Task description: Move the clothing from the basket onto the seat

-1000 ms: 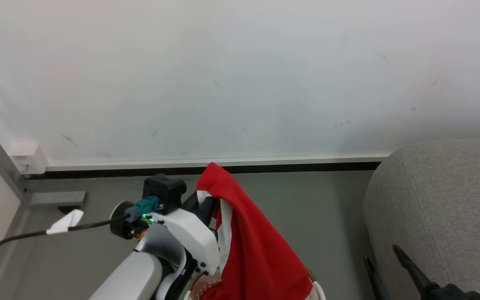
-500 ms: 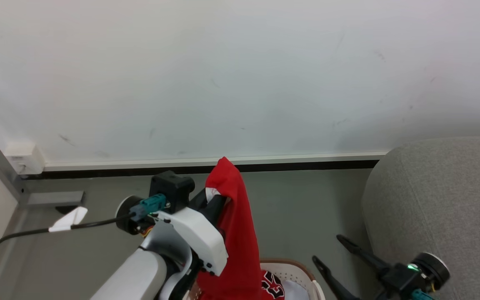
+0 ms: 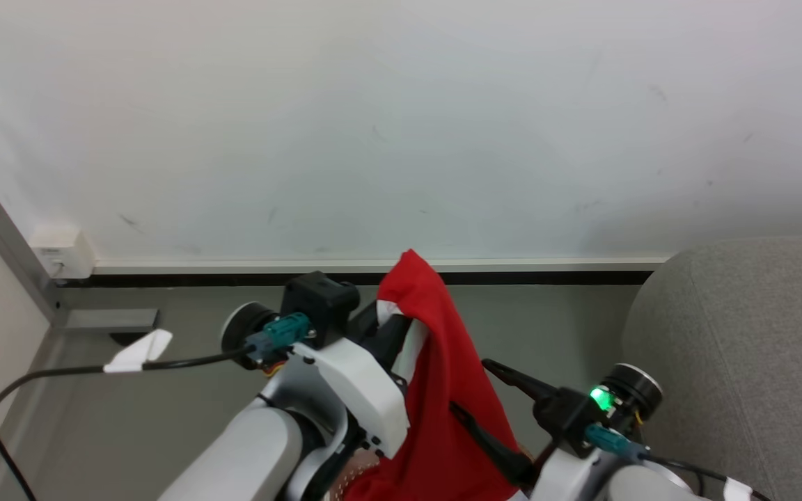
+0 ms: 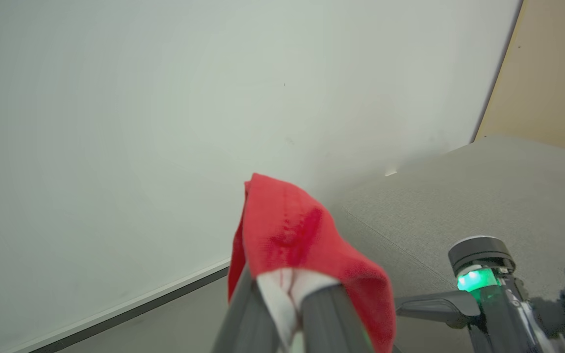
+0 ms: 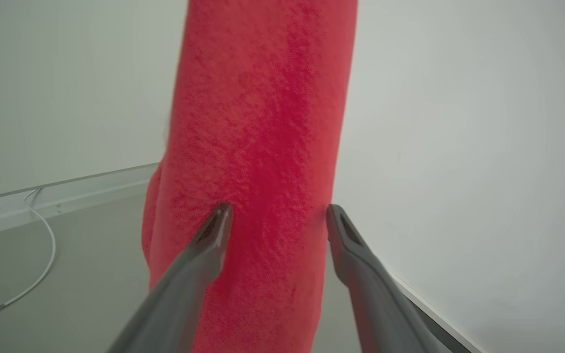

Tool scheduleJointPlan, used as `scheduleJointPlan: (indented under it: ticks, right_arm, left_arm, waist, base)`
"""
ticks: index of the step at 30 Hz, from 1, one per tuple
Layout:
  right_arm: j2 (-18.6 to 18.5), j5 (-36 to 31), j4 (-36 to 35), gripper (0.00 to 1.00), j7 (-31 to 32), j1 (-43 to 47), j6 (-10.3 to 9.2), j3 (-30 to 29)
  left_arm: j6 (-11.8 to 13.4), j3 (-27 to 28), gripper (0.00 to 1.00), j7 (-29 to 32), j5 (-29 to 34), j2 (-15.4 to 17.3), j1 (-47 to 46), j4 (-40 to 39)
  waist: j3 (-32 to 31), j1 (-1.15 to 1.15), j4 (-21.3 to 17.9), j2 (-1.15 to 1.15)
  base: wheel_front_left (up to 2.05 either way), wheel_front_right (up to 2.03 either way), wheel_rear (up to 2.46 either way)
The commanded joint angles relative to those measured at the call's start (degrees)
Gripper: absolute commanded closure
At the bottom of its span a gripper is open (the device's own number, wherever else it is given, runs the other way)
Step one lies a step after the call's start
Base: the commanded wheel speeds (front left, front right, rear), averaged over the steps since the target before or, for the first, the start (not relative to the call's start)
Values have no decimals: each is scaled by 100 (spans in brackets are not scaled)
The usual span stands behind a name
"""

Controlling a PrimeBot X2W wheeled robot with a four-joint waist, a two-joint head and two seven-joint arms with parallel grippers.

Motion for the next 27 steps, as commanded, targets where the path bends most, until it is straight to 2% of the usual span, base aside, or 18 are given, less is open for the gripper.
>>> scheduleJointPlan:
  ticks: [1,7,8,9,16,24,25,26,27]
  right_arm:
    - [165,106,261,0,-72,-173,-14,96]
    - [747,557,1540,0,-228,-678,-13,506]
    - [814,645,1686,27,-288,-767,-14,539]
    - [857,786,1806,100,-335,-822,-14,562]
    - [899,1496,2094,100,-523,-1001,-14,921]
    - [742,1750,1857,100,-558,-1092,-14,814]
    - [725,1766,1806,100,-559,-1075,-14,759]
    - [712,1776,1762,100,-560,-1042,-14,707]
    - [689,1779,1706,100,-559,-1015,-14,654]
  left_arm:
    - [-28,-44,100,19,26,-44,-57,-71]
    - [-89,-212,100,48,-35,-210,-117,-165]
    - [-96,-233,100,55,-36,-227,-139,-161]
    - [-102,-243,100,59,-37,-245,-162,-148]
    - [-51,-198,100,28,-63,-193,-174,-31]
    - [11,-142,100,-91,-7,-71,-89,111]
    - [24,-136,68,-113,3,-54,-80,133]
    - [40,-132,14,-128,13,-42,-66,158]
    - [54,-136,0,-112,19,-28,-46,195]
  waist:
    - [-11,0,27,0]
    - [-46,0,173,0]
    - [-49,0,204,0]
    - [-52,0,239,0]
    - [-72,0,335,0]
    - [-69,0,282,0]
    - [-70,0,272,0]
    - [-72,0,265,0]
    - [-74,0,258,0]
  base:
    - [0,0,0]
    - [0,0,0]
    - [0,0,0]
    - [0,0,0]
    - [0,0,0]
    - [0,0,0]
    - [0,0,0]
    - [0,0,0]
    - [0,0,0]
